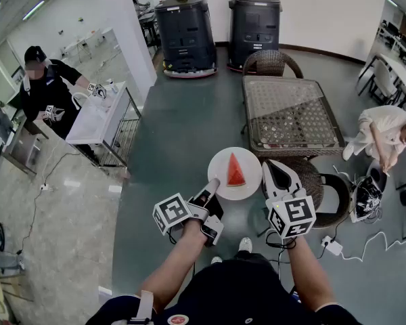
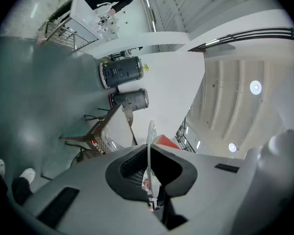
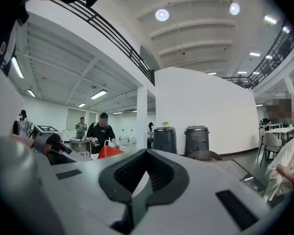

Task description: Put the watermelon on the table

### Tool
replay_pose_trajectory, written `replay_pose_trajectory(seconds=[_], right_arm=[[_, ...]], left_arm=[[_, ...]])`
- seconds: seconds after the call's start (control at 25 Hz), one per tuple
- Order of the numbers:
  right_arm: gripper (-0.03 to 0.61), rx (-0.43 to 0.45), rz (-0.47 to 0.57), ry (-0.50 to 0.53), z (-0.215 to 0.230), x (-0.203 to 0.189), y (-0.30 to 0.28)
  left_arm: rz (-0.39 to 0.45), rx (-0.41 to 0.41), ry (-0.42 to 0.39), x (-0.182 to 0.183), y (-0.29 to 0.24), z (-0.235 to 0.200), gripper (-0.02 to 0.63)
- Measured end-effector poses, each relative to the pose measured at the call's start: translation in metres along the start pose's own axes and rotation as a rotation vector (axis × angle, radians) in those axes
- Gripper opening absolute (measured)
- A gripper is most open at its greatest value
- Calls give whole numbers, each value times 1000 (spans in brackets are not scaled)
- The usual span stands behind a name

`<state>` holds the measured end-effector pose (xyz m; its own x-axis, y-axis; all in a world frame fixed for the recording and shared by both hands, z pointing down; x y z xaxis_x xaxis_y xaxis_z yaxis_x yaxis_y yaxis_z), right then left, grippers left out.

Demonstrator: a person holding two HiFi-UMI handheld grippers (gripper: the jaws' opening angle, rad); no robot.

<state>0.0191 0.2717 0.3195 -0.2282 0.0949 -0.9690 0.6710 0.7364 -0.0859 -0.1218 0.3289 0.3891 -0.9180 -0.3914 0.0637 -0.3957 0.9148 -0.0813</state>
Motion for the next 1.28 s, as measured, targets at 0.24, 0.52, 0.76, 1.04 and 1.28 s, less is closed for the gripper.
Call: replay_pose_trajectory(seconds=[0.24, 0.52, 0.76, 1.04, 1.28], right_arm=[[3, -8, 1, 21, -1, -2, 1], [3, -1, -14, 16, 5, -8, -4], [3, 1, -15, 16, 25, -16, -13], [3, 24, 5, 21, 59, -19, -29], [3, 39, 26, 24, 84, -22, -33]], left_arm=[[0, -1, 1, -1, 0, -2, 12], [-3, 8, 1, 1, -7, -5, 12], [6, 19, -1, 0, -24, -10, 12], [22, -8, 12, -4, -55, -5, 12], [44, -11, 4, -10, -77, 0, 12]])
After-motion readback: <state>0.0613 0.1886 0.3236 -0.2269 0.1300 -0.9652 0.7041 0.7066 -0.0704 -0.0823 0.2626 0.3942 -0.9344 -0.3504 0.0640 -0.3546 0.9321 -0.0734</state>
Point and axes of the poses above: the fingertips, and each gripper's own axes: y backward along the fingers, z to its right, x out of its top, the point moved 1 cm from there along y, backward along the fingers, and after that the axes turned 14 degrees about y, right-handed, at the moved point
